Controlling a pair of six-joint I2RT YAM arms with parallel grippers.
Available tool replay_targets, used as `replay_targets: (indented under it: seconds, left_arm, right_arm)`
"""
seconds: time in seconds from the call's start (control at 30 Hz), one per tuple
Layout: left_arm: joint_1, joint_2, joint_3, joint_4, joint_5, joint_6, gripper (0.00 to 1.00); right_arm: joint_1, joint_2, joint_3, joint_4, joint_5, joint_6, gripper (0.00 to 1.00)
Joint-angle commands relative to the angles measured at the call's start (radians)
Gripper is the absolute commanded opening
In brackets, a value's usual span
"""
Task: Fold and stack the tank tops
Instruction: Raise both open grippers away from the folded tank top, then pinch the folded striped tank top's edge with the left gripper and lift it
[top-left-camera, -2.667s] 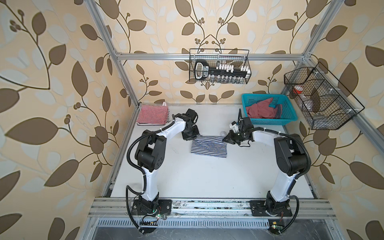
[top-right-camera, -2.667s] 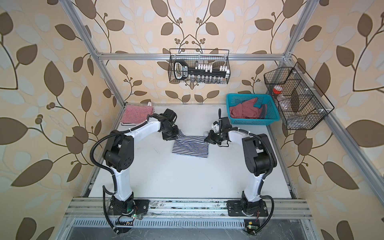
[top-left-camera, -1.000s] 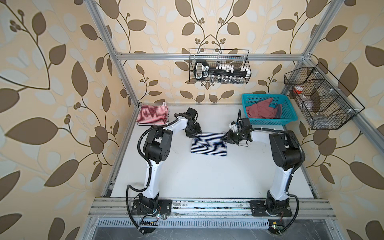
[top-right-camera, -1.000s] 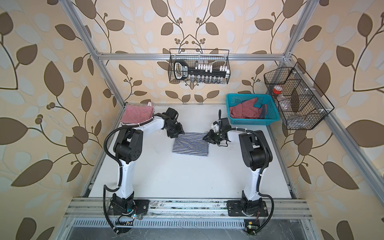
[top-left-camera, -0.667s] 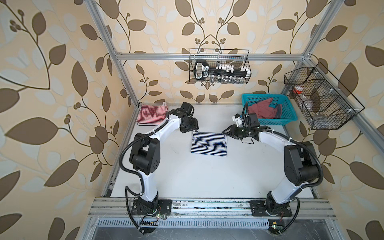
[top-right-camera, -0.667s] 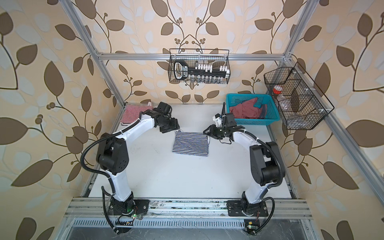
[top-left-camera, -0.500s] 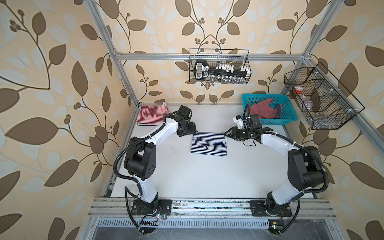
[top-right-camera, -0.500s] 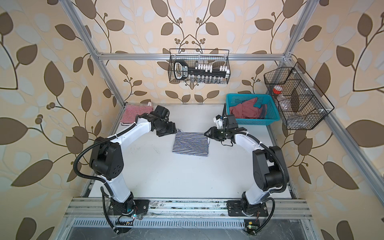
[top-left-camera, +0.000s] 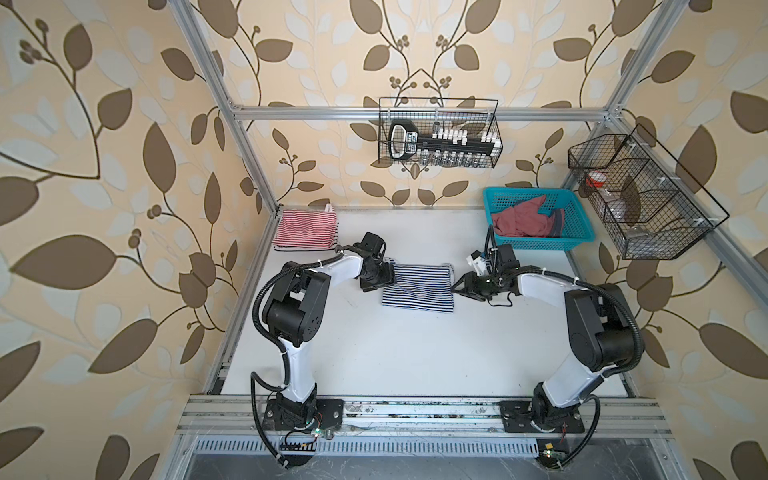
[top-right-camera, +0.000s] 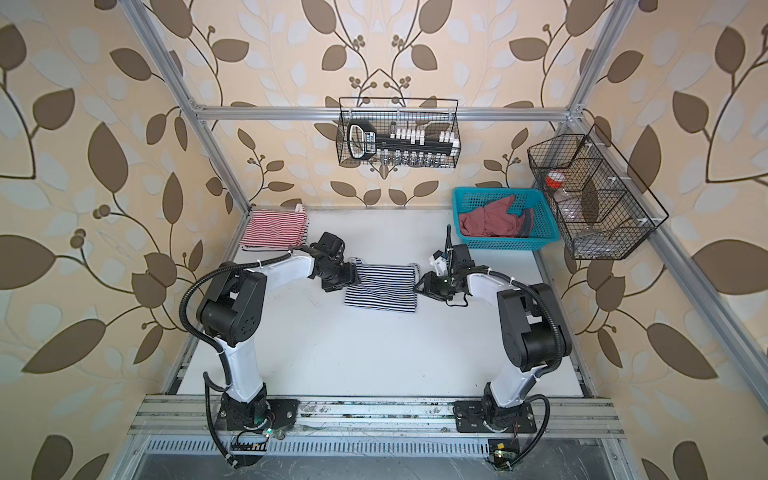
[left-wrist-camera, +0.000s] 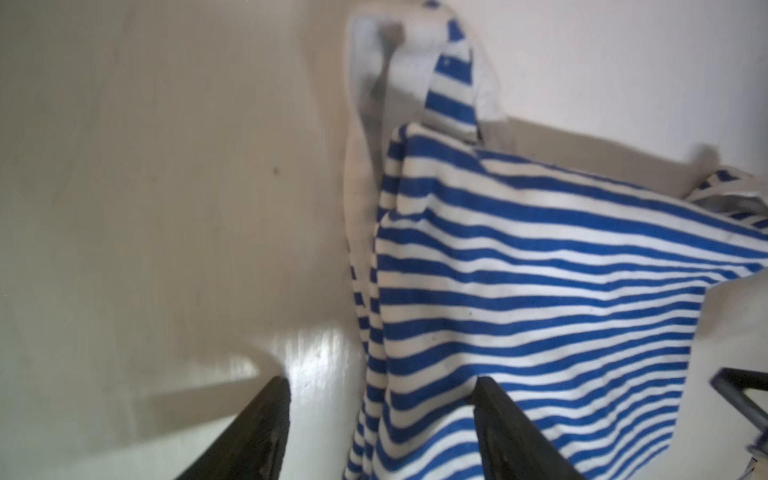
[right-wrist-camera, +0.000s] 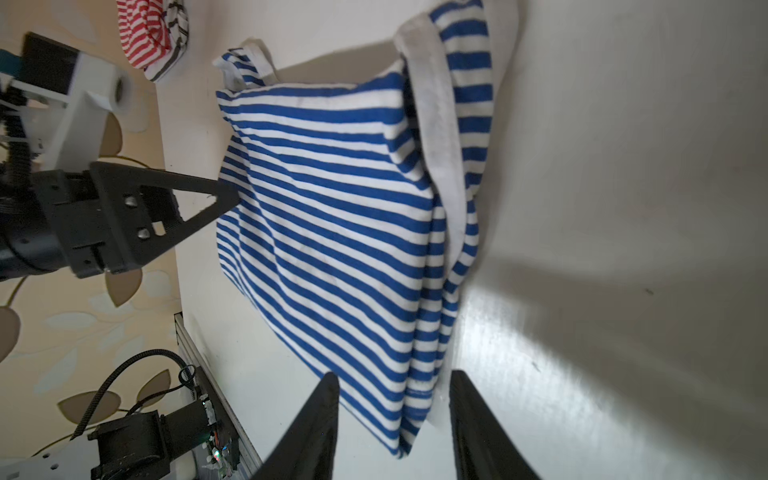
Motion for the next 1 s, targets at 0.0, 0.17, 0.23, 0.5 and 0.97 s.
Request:
replay_targets:
  seconds: [0.0,0.17,0.23,0.5,0.97]
  left_arm:
    - [0.006,0.06,-0.02,0.046,0.046,-0.03,0.72]
    - [-0.004,0.109,-0.034,0.031,0.046,-0.046,0.73]
    - [-0.015,0.119,-0.041,0.026,0.045,-0.05,0.73]
    - [-0.083,0.173,-0.062,0.01,0.021,-0.065,0.68]
    - [-0.115,0.2,-0.134,0.084,0.014,-0.126,0.47]
  right_arm:
    - [-0.003,0.051,-0.011,0.037,0.007,-0.01,0.45]
    - [-0.004,0.109,-0.004,0.067,-0.001,0.0,0.48]
    - [-0.004,0.122,-0.003,0.074,-0.005,0.001,0.49]
    - [0.007,0.154,-0.005,0.096,-0.013,0.008,0.49]
    - [0.041,0.23,-0.007,0.155,-0.021,0.04,0.48]
